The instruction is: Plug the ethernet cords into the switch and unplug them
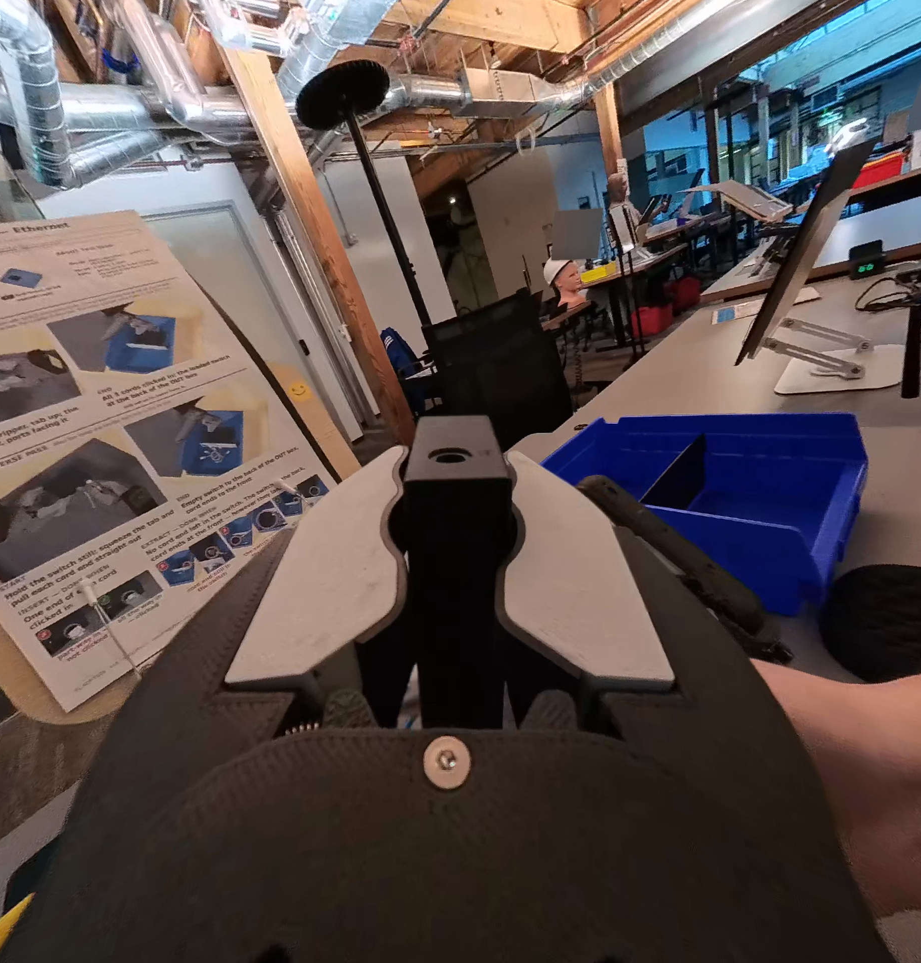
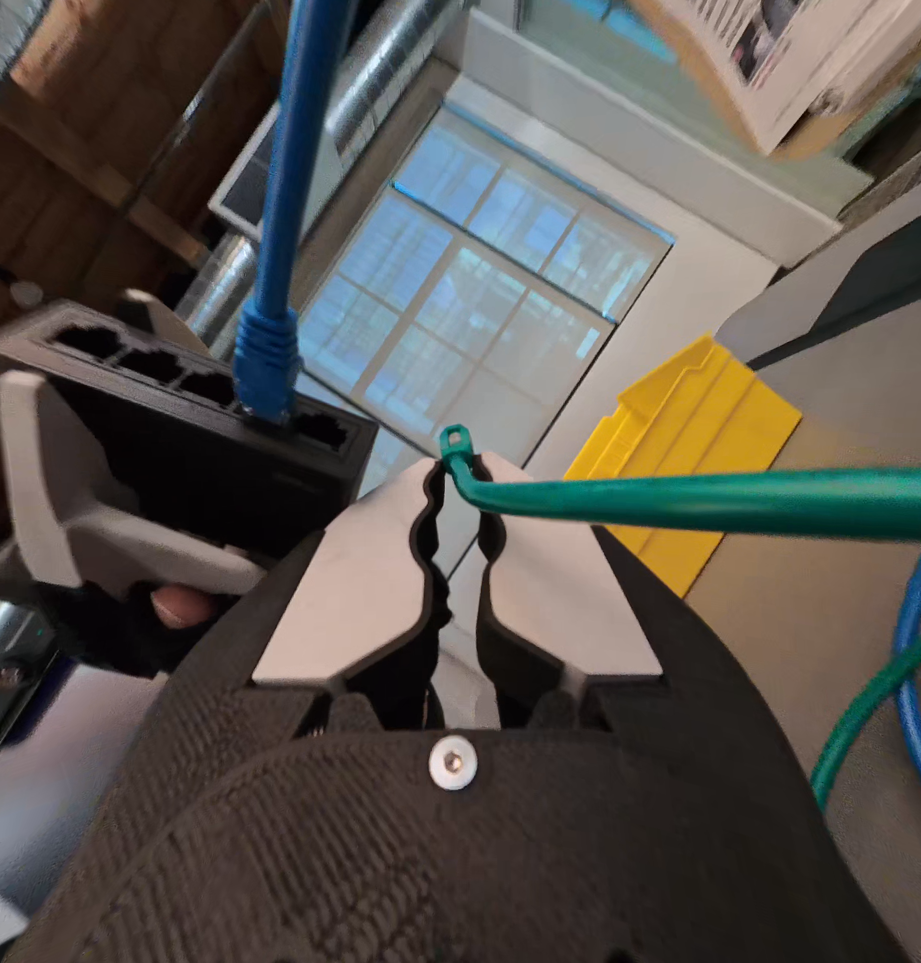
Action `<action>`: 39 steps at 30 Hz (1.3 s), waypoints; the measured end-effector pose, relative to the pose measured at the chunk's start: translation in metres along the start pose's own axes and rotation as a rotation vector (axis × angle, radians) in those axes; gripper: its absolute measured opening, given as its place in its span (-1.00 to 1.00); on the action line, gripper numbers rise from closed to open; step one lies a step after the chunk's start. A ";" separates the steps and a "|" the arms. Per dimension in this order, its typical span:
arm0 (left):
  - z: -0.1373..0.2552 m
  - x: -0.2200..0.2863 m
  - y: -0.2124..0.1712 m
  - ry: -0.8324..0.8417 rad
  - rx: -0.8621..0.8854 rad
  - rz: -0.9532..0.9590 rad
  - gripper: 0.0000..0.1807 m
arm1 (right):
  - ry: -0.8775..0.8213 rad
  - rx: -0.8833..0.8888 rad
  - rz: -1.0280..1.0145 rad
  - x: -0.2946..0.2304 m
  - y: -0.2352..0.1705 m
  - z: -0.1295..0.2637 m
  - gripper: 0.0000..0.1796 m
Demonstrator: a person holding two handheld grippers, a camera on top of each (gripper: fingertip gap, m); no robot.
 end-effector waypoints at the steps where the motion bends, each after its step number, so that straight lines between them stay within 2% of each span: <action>1: 0.000 0.001 0.000 -0.008 -0.006 0.004 -0.67 | -0.005 0.035 0.003 0.000 0.005 0.003 -0.88; 4: -0.001 0.003 -0.002 -0.019 -0.043 0.006 -0.67 | 0.023 0.108 -0.051 -0.002 0.015 0.008 -0.88; 11: 0.000 0.008 -0.001 -0.055 -0.083 0.028 -0.67 | 0.023 0.159 0.065 -0.013 0.043 0.015 -0.88; 18: 0.001 0.011 0.000 -0.056 -0.088 -0.006 -0.66 | 0.007 0.152 0.077 -0.016 0.045 0.016 -0.88; 28: -0.002 0.020 -0.001 -0.056 -0.063 0.036 -0.64 | 0.100 0.168 0.092 -0.040 0.057 0.016 -0.88; 31: 0.001 0.020 0.003 -0.037 0.014 0.019 -0.67 | 0.120 0.145 0.055 -0.044 0.053 0.013 -0.88; 39: 0.000 0.019 0.000 -0.046 -0.030 0.011 -0.62 | 0.117 0.141 -0.005 -0.038 0.050 0.013 -0.88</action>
Point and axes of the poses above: each gripper's, where its closed fingertips meet, z back along the fingers, y out of its top, x = y × z across the jaws, the point moved 6 cm from there along z, back along the fingers, and after that the axes turned 8 degrees about y, right-handed, at the moved point
